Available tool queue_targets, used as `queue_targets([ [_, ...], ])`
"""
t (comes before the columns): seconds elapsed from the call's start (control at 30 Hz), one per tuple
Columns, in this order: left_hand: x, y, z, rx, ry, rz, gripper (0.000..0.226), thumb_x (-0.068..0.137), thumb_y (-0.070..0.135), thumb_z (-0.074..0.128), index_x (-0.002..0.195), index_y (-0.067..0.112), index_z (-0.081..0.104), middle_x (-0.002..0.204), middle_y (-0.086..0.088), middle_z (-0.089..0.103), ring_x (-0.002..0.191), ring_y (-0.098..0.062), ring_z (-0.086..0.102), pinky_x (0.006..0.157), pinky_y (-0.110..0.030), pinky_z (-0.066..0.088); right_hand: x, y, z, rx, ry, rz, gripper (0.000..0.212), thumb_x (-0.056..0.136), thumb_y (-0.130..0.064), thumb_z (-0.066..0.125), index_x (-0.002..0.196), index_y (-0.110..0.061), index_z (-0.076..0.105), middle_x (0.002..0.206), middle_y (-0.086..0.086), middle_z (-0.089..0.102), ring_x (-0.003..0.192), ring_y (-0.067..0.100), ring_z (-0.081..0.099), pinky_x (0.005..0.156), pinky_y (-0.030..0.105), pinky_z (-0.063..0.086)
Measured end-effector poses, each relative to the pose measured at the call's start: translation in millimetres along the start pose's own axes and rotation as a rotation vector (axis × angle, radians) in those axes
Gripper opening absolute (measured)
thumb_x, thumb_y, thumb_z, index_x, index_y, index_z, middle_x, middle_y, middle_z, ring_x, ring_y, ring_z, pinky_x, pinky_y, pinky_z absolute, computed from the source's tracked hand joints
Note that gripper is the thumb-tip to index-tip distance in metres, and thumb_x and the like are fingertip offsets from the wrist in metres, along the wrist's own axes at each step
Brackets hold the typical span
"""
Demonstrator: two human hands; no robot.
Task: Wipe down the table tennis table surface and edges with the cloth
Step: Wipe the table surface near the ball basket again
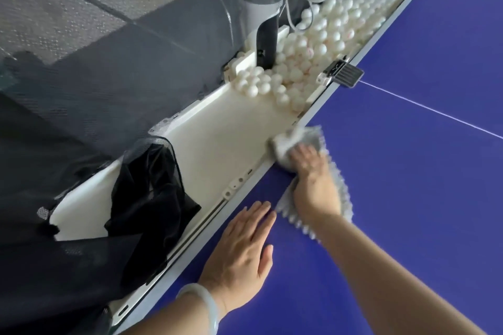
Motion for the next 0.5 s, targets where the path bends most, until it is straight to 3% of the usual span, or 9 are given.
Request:
queue_targets([
  [0.13,2,2,-6,-0.021,0.014,0.009,0.051,0.097,0.032,0.041,0.143,0.012,0.049,0.154,-0.002,0.039,0.144,-0.017,0.034,0.113,-0.036,0.032,-39,-5,-3,-0.013,-0.243,-0.319,0.06,0.097,0.001,0.045,0.152,-0.021,0.036,0.159,-0.007,0.024,0.151,0.01,0.013,0.124,0.026,0.001],
  [0.2,4,5,-7,-0.013,0.016,0.019,0.051,0.095,0.032,0.043,0.141,0.011,0.052,0.151,-0.002,0.043,0.141,-0.018,0.039,0.11,-0.035,0.033,-30,38,-27,-0.064,-0.197,-0.226,0.066,0.092,0.007,0.043,0.151,-0.022,0.037,0.158,-0.009,0.025,0.15,0.01,0.017,0.124,0.025,0.005],
  [0.3,18,4,-17,0.003,-0.018,0.039,0.046,0.087,0.03,0.058,0.13,0.014,0.061,0.138,0.0,0.054,0.128,-0.02,0.054,0.102,-0.034,0.047,-19,81,-54,-0.073,-0.064,0.027,0.062,0.094,0.006,0.037,0.151,-0.021,0.04,0.157,-0.01,0.026,0.148,0.007,0.017,0.119,0.014,-0.003],
  [0.37,38,4,-23,0.022,-0.009,0.065,0.042,0.083,0.026,0.067,0.123,0.015,0.065,0.131,0.001,0.057,0.12,-0.02,0.058,0.1,-0.035,0.049,-19,86,-53,-0.071,-0.039,0.088,0.06,0.097,0.004,0.036,0.15,-0.021,0.04,0.158,-0.009,0.028,0.149,0.009,0.017,0.12,0.017,-0.001],
  [0.5,110,5,-24,0.054,0.041,0.007,0.047,0.096,0.023,0.05,0.141,0.008,0.049,0.153,-0.006,0.038,0.14,-0.024,0.038,0.115,-0.039,0.032,-20,82,-56,-0.044,-0.04,0.066,0.06,0.096,0.005,0.039,0.148,-0.024,0.043,0.156,-0.013,0.03,0.149,0.007,0.021,0.121,0.017,0.0],
])
Point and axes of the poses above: each hand's wrist, its own x-axis towards the middle knuckle, its own z-axis out of the palm, y = z × x, the point moved 6 cm from there along x, towards the middle knuckle
